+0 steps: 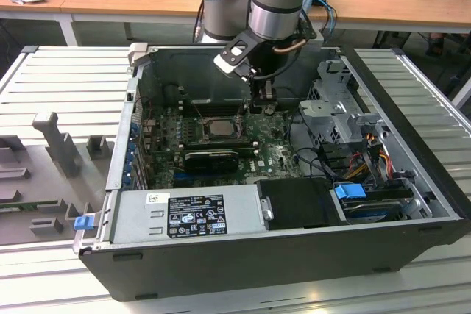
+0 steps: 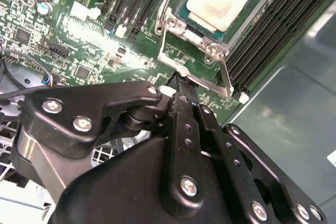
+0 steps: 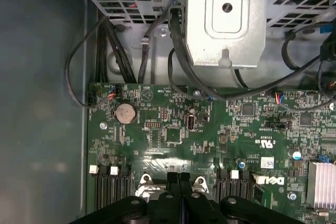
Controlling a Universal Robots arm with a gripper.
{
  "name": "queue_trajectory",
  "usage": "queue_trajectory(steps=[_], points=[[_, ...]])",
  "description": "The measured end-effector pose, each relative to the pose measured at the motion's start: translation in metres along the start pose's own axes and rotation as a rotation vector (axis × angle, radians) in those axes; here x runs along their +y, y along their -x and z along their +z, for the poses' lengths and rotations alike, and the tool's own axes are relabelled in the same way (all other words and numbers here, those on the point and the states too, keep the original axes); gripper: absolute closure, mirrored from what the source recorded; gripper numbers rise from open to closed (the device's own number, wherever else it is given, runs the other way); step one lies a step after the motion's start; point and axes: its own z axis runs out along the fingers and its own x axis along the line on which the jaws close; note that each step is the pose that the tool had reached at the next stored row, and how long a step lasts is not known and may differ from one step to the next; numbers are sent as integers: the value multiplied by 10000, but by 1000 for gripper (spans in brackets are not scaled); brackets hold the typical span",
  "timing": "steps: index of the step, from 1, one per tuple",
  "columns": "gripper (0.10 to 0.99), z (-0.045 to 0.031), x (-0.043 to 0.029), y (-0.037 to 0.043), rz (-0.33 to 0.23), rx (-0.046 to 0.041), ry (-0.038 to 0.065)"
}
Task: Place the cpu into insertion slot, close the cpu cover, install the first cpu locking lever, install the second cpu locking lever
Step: 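Close the cpu cover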
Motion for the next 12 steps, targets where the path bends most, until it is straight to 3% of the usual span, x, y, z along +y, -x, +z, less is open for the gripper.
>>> queue_trajectory(steps=[12], points=[[980,1,-89,-3,0,-1,0]])
